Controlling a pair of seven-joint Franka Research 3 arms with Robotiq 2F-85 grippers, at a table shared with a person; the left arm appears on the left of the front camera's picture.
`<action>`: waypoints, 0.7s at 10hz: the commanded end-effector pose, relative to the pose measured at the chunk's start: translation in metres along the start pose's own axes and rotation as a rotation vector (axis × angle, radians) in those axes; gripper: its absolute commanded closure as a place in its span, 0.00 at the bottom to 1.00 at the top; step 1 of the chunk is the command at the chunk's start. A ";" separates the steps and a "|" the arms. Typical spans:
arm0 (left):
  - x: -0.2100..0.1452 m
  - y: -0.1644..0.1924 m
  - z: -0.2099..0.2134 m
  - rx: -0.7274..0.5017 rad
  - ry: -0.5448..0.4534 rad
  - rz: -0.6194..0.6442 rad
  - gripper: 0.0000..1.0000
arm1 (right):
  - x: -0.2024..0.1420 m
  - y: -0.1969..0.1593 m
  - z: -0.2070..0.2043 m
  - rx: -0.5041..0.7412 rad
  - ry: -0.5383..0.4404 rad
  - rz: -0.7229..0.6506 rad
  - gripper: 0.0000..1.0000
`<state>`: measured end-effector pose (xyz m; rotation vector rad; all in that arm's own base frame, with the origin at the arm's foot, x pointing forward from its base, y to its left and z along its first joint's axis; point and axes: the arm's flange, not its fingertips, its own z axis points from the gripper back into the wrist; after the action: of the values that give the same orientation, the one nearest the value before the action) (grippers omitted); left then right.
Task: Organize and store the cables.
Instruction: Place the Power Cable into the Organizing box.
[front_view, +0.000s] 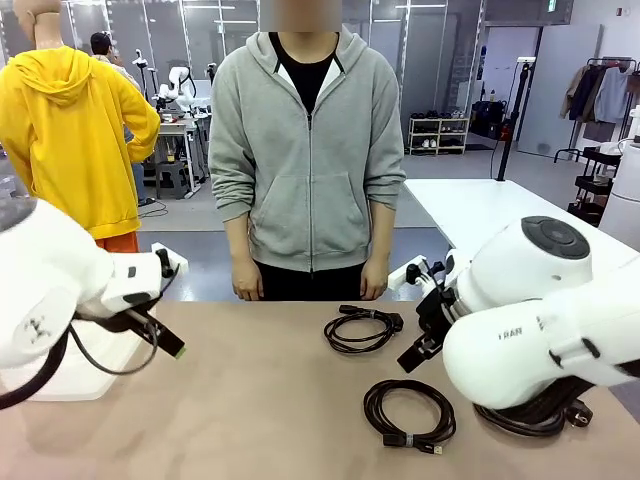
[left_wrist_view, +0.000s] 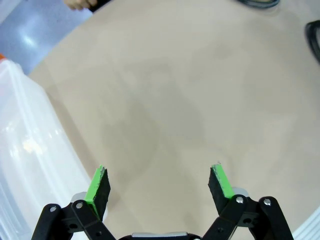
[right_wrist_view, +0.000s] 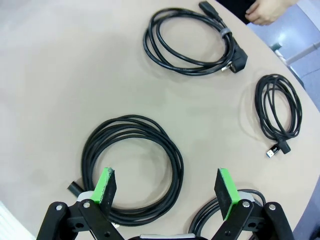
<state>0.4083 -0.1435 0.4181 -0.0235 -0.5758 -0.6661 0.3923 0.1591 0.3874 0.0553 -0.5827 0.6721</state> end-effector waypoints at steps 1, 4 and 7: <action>0.001 0.038 0.054 -0.141 -0.007 -0.030 0.00 | -0.015 -0.036 0.052 0.147 -0.035 0.040 0.00; -0.027 0.090 0.143 -0.255 -0.145 -0.060 0.00 | -0.061 -0.091 0.112 0.194 -0.068 0.010 0.00; -0.108 0.129 0.211 -0.253 -0.330 -0.019 0.00 | -0.147 -0.122 0.167 0.218 -0.195 -0.049 0.00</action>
<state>0.3299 0.0436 0.5696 -0.3391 -0.7629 -0.7728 0.3450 -0.0455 0.4962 0.3149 -0.6625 0.6726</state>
